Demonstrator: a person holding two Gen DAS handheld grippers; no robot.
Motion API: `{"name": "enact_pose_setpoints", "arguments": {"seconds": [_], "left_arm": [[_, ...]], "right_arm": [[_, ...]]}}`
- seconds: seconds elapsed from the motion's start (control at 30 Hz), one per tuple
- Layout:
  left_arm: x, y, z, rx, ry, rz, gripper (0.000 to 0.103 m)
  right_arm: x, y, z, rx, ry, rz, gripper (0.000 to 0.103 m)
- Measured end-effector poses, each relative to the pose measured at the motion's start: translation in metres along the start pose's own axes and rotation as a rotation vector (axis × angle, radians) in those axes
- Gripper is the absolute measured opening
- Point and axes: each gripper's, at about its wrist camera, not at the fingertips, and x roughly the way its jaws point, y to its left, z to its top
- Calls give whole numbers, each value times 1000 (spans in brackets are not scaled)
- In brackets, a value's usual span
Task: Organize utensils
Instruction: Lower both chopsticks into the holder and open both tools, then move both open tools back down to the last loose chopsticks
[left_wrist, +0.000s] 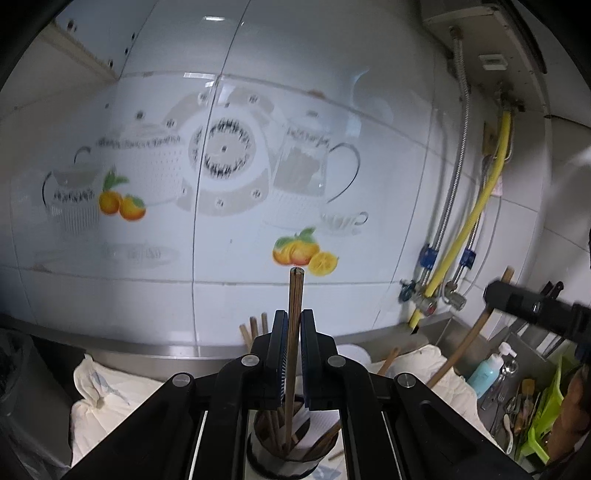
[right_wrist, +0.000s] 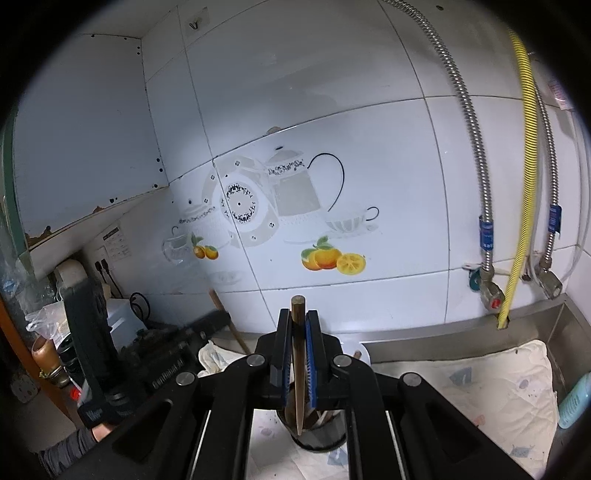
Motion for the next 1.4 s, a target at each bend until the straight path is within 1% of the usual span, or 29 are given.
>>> {"name": "enact_pose_setpoints", "arguments": {"seconds": [0.1,0.2,0.43,0.57,0.73,0.9,1.03,1.2,1.23,1.27,1.3,1.33,1.37,1.4], "left_arm": [[9,5,-6,-3,27,10,6],[16,8,-11,0,44,21,6],[35,13,-20,-1,93,34,6],[43,19,-25,-21,114,35,6],[46,24,-31,-46,146,20,7],[47,23,-41,-37,191,3,8],[44,24,-47,-50,208,-7,8],[37,26,-53,-72,223,-15,9],[35,26,-54,-71,226,-15,10],[34,25,-56,-68,229,-18,13],[32,24,-57,-65,230,-20,16],[30,24,-58,-63,231,-18,29],[28,23,-59,-64,229,-19,42],[25,23,-60,-67,225,-21,44]], "right_arm": [[9,1,2,-3,1,-4,9],[22,2,0,-8,24,-6,9],[48,3,-18,-34,94,-28,9],[59,0,-26,-31,130,-35,9],[69,-7,-35,-13,172,-36,9],[74,-13,-38,28,194,-20,10],[73,-14,-39,29,198,-31,10],[71,-14,-38,21,207,-40,15],[70,-15,-38,23,208,-39,20],[68,-15,-37,24,205,-42,28],[65,-14,-37,22,199,-44,31],[63,-14,-37,20,196,-44,35],[60,-13,-36,18,190,-48,35],[57,-13,-36,16,187,-50,35]]}}
